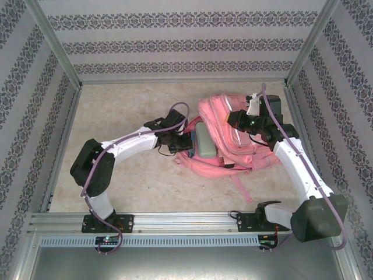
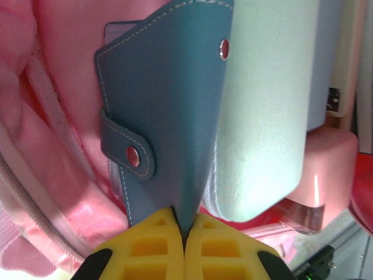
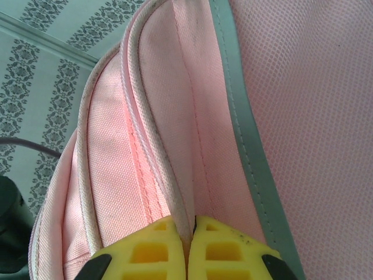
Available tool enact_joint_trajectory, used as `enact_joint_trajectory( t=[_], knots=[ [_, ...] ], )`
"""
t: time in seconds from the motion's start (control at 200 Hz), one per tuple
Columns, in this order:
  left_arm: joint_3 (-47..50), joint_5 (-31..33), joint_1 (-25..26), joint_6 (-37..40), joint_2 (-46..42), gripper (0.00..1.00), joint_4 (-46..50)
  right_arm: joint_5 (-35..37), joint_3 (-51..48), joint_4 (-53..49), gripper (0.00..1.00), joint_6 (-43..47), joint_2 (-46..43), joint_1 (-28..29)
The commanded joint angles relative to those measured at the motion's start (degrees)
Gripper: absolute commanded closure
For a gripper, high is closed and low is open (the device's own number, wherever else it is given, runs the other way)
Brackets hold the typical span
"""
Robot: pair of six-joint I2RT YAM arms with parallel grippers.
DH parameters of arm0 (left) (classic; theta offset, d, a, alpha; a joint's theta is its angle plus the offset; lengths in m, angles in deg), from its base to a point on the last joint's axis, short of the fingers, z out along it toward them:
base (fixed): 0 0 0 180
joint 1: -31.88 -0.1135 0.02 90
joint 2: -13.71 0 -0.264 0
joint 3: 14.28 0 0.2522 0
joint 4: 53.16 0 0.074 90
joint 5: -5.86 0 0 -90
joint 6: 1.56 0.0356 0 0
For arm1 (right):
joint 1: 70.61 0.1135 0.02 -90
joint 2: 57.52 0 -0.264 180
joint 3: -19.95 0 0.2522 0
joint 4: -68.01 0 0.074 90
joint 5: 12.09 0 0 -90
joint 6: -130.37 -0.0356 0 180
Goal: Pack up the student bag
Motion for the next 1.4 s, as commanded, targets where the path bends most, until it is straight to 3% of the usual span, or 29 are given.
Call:
enact_joint_trajectory(
  t=[0.0,0.07,0.175,0.29,0.525,0.724,1.119,1.219,1.309,1.394],
  knots=[
    [-2.2,4.6,1.1,0.8,3.8,0.85,3.8,-1.0,2.1,1.4,0.96,-0.6,-0.1,0.4],
    [-3.4,3.5,1.4,0.9,6.0,0.62,3.2,-1.1,2.2,1.5,0.96,-0.7,0.2,0.5],
    [-5.9,3.5,2.5,1.4,7.0,0.54,4.1,-1.1,2.5,1.4,0.96,-0.5,0.4,0.5],
    [-8.1,5.9,2.9,2.7,5.7,0.3,7.1,-0.8,2.4,1.4,0.96,-0.2,0.6,0.5],
    [-10.8,11.7,1.5,6.7,0.1,0.23,14.3,-1.1,2.6,2.2,0.96,-0.2,1.9,0.5],
    [-8.3,13.5,-2.8,8.9,-0.9,0.28,14.9,-1.5,2.9,2.4,0.96,-0.5,2.6,0.7],
    [-12.8,12.5,-7.8,14.8,12.1,0.34,15.3,-0.8,0.7,3.4,0.96,-1.3,1.8,1.7],
    [-13.4,10.7,-7.9,14.9,14.8,0.52,14.2,-0.8,0.2,3.5,0.96,-1.3,1.8,1.9],
    [-11.1,11.7,-7.9,12.8,14.0,0.85,12.3,-0.8,-0.1,3.2,0.96,-0.8,2.1,2.3],
    [-6.9,11.9,-7.9,10.1,10.8,0.98,9.8,-0.3,-0.2,2.5,0.95,0.2,3.1,3.2]
  ],
)
